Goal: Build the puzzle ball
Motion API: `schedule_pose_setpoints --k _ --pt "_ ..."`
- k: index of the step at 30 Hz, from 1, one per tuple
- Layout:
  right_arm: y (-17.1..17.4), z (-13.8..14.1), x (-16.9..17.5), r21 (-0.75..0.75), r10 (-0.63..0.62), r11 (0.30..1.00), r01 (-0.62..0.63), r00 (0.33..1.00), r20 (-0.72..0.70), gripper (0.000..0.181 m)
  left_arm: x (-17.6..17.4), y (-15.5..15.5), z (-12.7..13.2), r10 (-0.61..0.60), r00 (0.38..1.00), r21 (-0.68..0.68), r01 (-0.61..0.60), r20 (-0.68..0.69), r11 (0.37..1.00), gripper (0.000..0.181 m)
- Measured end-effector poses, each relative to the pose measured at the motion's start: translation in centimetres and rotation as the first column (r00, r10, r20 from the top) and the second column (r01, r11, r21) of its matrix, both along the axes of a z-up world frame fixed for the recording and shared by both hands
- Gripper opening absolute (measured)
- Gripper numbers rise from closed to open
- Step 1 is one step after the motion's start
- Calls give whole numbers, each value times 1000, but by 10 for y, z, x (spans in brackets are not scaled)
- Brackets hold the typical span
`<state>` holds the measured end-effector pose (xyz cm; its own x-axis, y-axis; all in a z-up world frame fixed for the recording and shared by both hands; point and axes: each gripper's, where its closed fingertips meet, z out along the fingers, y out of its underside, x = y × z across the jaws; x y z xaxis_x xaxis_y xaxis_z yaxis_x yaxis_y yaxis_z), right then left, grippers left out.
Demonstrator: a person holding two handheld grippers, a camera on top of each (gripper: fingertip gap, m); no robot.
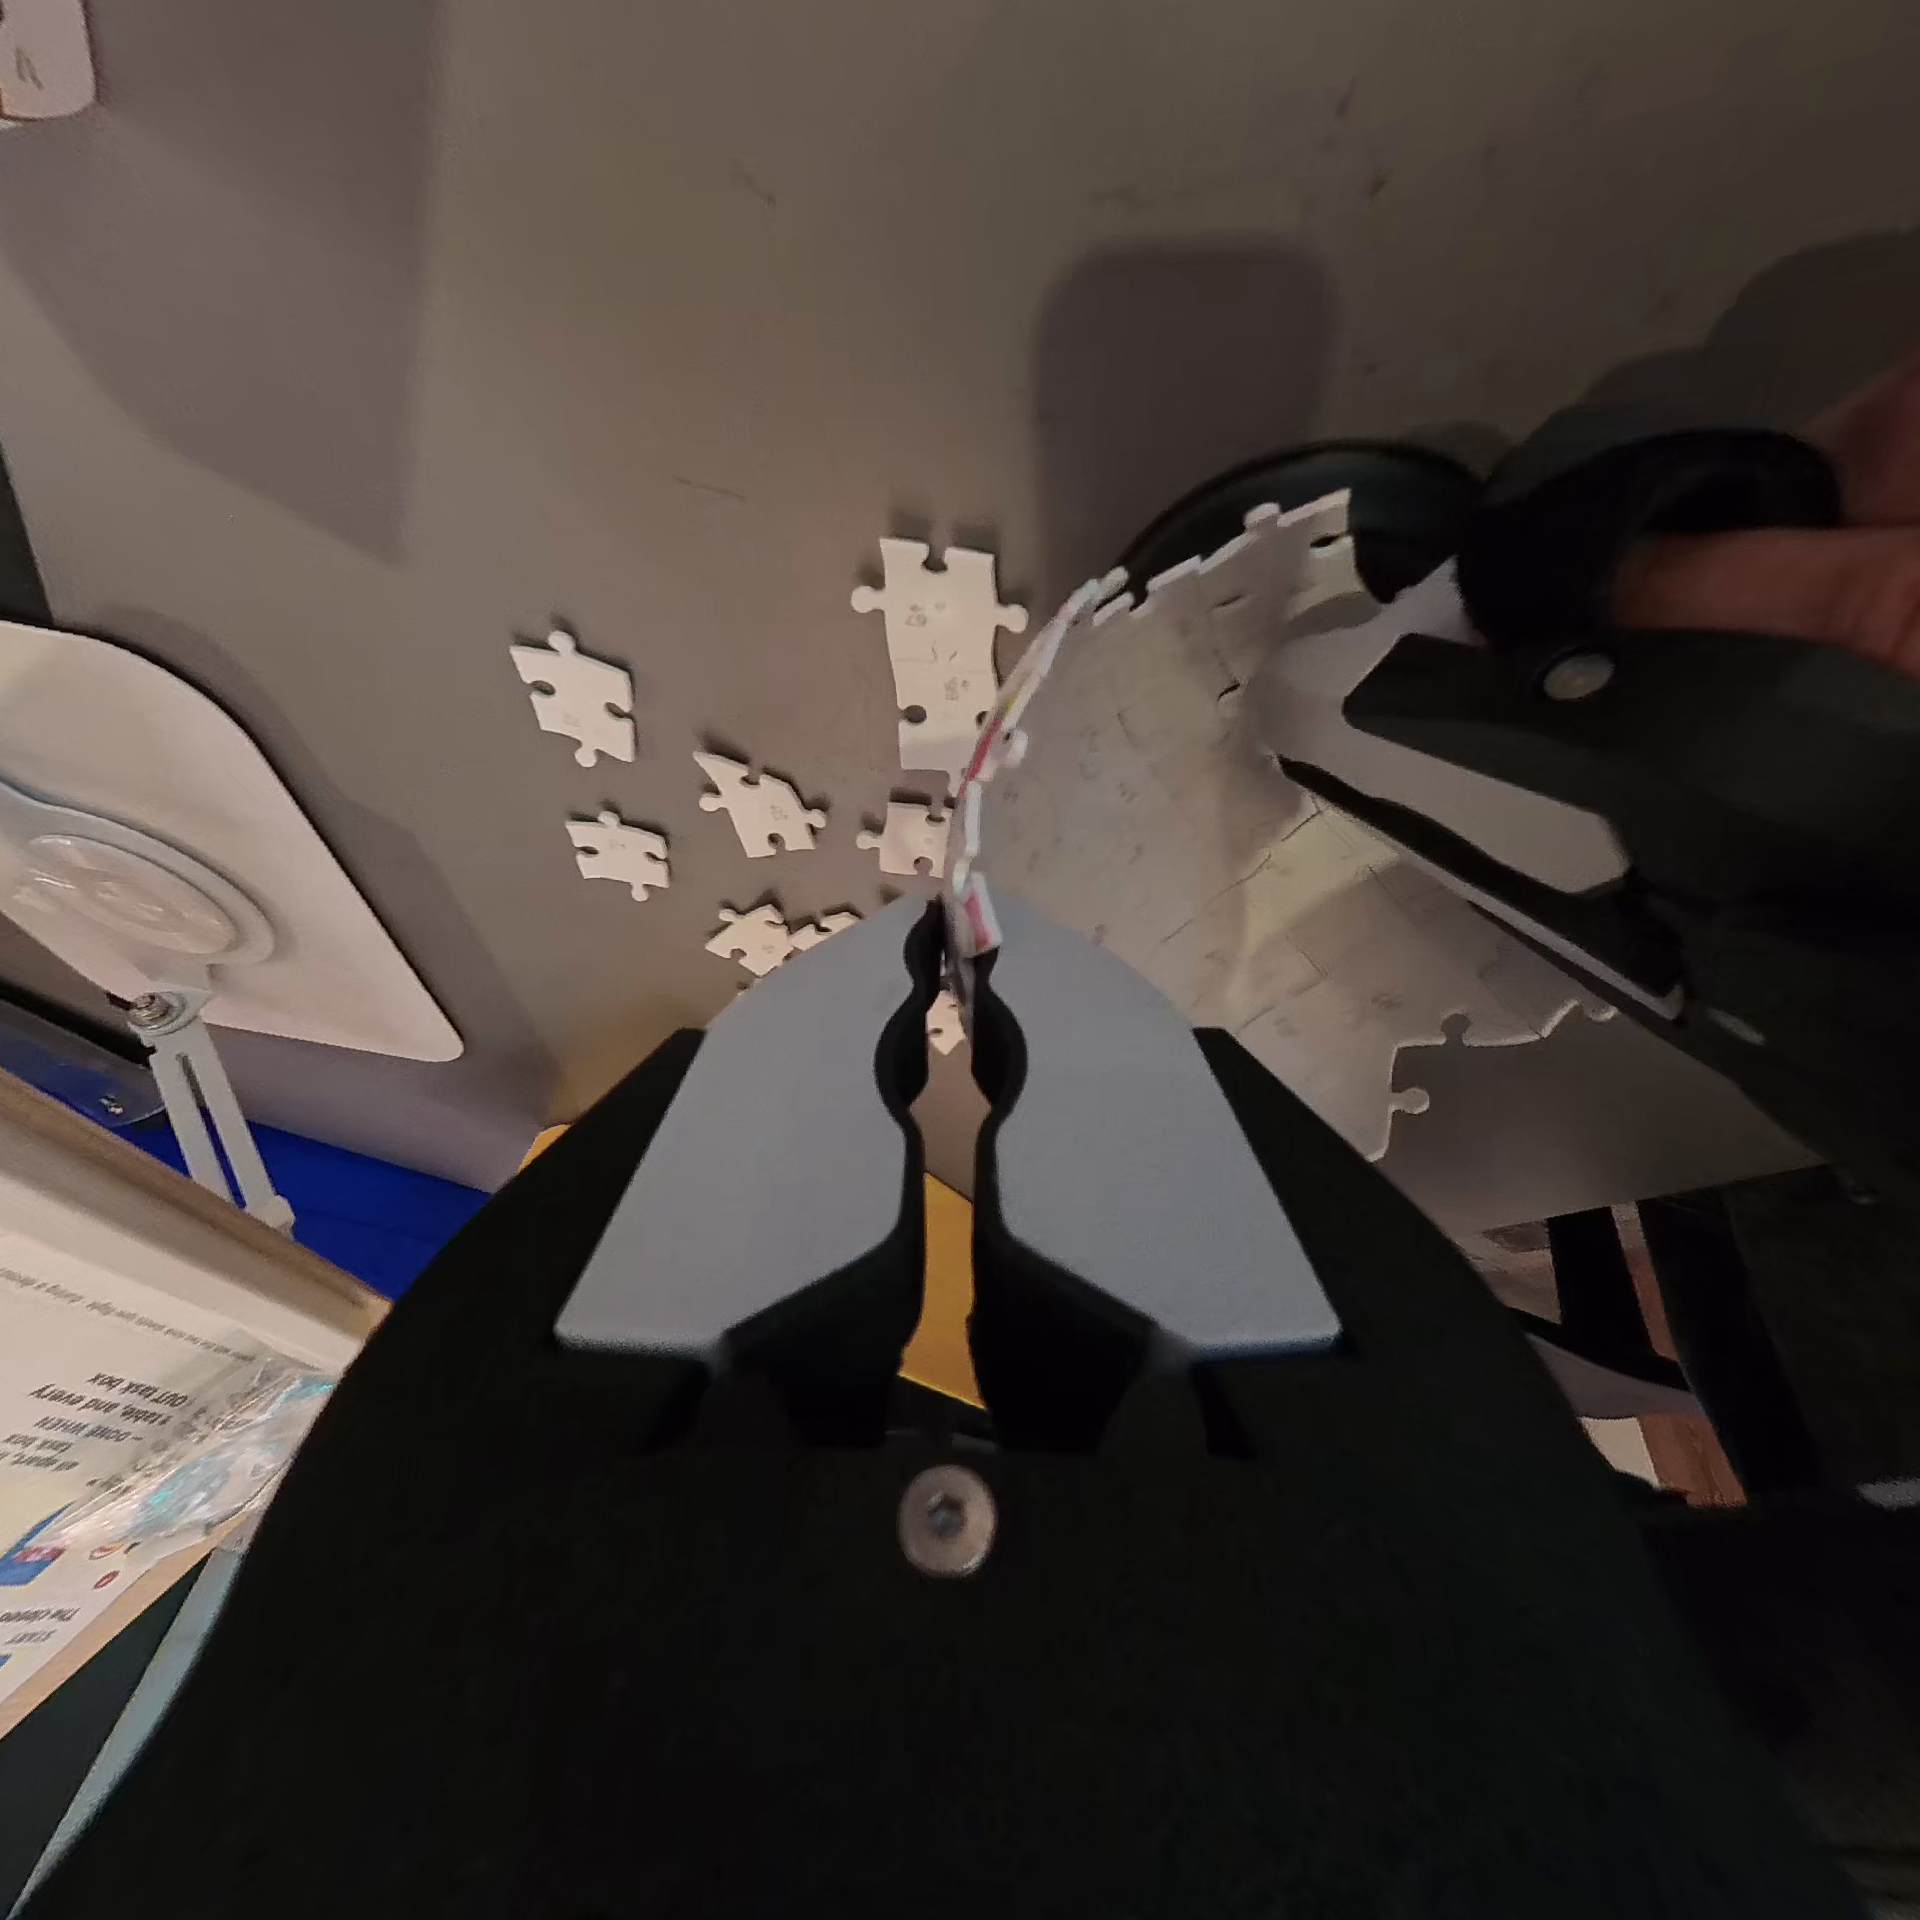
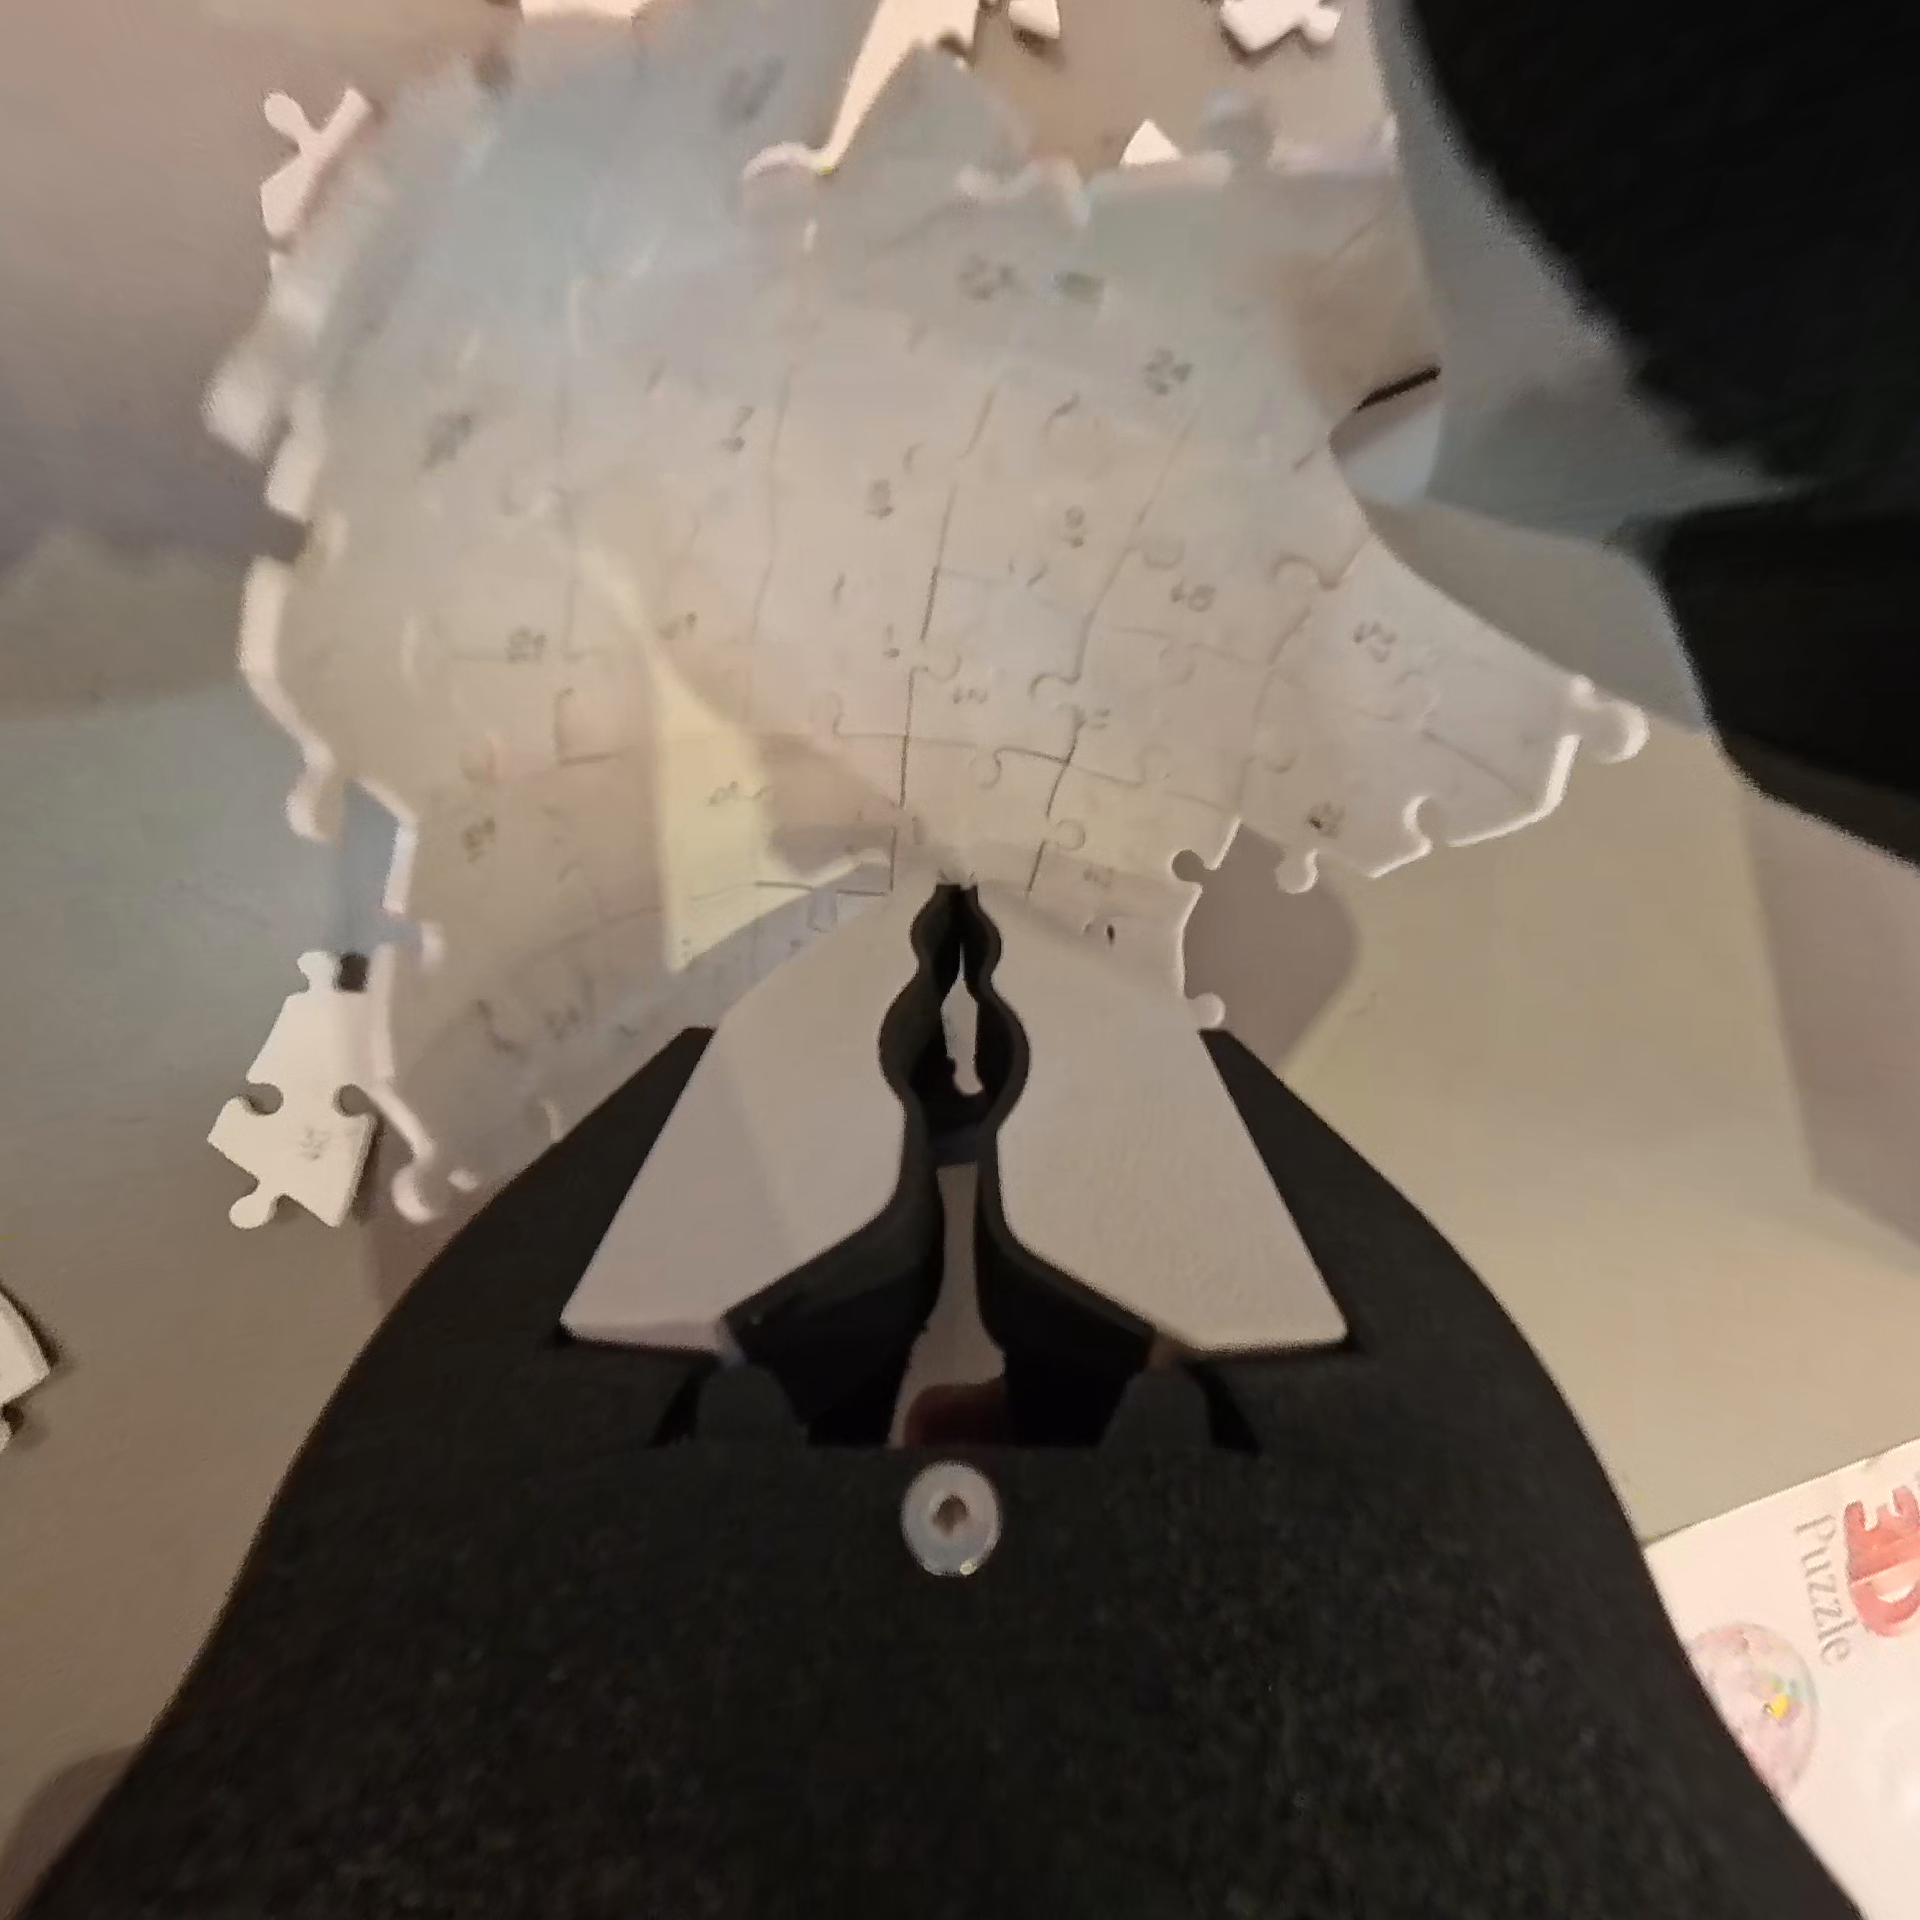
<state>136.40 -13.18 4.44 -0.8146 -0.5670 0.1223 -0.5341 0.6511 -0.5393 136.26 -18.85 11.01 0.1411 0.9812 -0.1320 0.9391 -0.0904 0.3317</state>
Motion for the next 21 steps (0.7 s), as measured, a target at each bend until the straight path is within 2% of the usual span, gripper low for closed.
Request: schedule_pose_setpoints --k 5,10,14,18,21 --pt "0 -1 0 -5 -9 1000 10 1000 19 0 -1 0 -1 -6 1000 -9 6 6 1000 2" --pt "-4 12 4 -45 -8 999 11 998 65 0 -1 2 -2 -8 1000 -5 8 9 1000 2" --pt "-5 0 1 -18 -6 1000 6 1000 22 0 -2 3 -1 -11 1000 -3 11 2 1000 2" --pt "-2 -2 1 -16 -16 1000 17 996 83 0 -2 2 -3 -3 1000 5 3 0 1000 2" --pt "-2 -2 1 -33 -5 999 7 998 69 0 -1 2 -3 -4 1000 5 4 -1 1000 2"
